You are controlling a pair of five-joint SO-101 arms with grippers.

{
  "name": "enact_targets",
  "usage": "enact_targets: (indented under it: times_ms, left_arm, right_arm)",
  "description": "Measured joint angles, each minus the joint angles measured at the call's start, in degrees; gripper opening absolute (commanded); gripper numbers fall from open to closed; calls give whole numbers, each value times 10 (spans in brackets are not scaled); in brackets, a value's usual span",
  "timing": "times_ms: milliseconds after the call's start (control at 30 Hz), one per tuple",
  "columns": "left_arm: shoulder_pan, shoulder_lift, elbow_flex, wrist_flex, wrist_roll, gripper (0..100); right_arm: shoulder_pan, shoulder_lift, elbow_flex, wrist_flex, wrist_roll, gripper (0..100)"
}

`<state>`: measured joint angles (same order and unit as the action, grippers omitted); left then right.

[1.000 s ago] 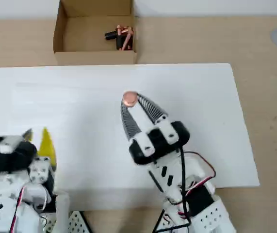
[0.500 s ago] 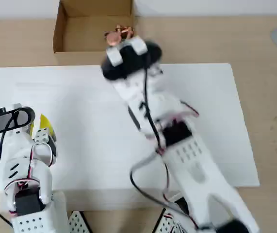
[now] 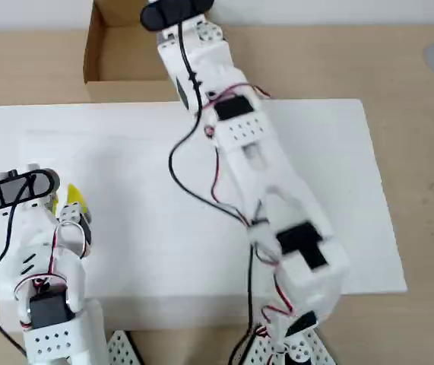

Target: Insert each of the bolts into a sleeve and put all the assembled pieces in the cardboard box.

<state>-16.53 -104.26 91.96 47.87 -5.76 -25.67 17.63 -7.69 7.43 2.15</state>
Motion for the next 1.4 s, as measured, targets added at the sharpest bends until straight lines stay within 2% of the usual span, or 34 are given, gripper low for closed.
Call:
enact_targets:
  times_ms: [167,333,433,600,933,1200,1400]
  left_arm:
    - [0,0,0,-8,19,107]
    - [9,16,-1,-60,24,105]
    - [9,57,-1,-88,25,106]
    - [9,180,-55,-127,72,105]
    - [18,477,-206,-185,150,105]
    - [43,625,-289,-190,193,104]
    - [84,676,-292,-190,193,106]
  right_arm:
    - [13,133,-172,55,0,12]
    - [20,266,-359,110,0,12]
    - [19,338,-456,142,2,12]
    - [20,432,-577,180,2,12]
    - [29,509,-633,183,2,12]
    - [37,552,-633,176,2,17]
    - [37,559,-633,175,2,116]
